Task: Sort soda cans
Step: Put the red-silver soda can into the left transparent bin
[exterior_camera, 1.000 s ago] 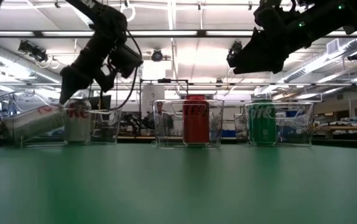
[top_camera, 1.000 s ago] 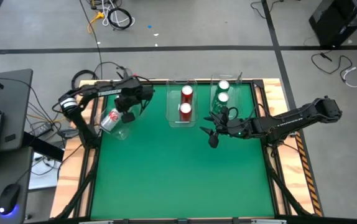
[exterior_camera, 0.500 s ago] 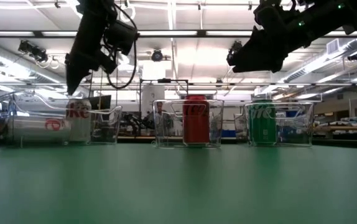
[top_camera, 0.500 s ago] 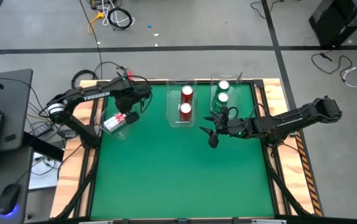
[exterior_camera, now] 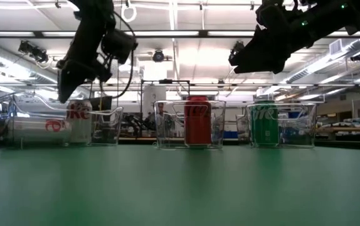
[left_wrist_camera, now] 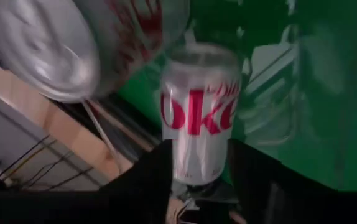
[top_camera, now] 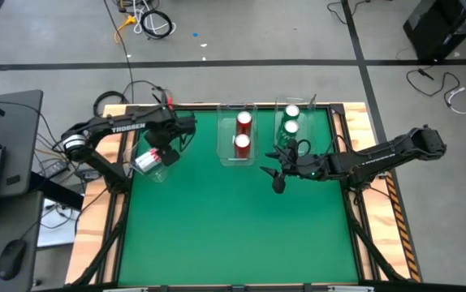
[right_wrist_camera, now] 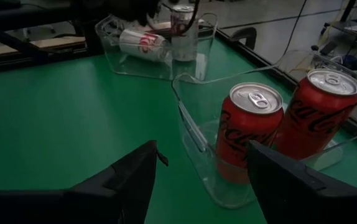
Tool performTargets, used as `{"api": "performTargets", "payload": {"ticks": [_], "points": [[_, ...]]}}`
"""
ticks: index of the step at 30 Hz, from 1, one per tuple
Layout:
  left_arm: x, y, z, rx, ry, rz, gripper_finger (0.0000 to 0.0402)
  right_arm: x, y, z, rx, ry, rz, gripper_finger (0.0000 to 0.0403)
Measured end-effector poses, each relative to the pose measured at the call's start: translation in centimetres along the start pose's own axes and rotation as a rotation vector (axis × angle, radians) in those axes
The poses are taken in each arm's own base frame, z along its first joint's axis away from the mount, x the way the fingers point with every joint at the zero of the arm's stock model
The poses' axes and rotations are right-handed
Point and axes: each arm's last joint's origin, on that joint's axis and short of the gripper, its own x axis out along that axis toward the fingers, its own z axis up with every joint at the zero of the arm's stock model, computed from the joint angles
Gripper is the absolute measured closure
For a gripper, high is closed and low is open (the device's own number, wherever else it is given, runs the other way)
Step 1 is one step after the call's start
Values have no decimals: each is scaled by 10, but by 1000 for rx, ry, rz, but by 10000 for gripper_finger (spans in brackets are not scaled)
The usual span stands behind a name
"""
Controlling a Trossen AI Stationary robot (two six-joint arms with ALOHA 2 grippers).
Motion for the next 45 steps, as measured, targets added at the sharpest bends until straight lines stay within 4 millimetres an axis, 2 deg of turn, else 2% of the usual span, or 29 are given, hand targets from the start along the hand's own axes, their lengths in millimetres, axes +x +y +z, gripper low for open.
{"api": "performTargets", "payload": {"ticks": [7,11,16,28,37,45], "points": [[38,-7,-9,13,15,41,181,0,0,0,-2,0,0,149],[56,-8,-17,15,1,44,172,0,0,0,-2,0,1,149],[67,-6,-24,11,-39,31,172,0,0,0,0,0,4,147],[72,7,-21,13,-25,-86,171,0,1,0,6,-1,29,149],[55,13,-11,21,-94,50,173,0,1,1,1,0,30,135],[53,11,-9,8,-122,17,174,0,1,0,-2,2,31,134]]}}
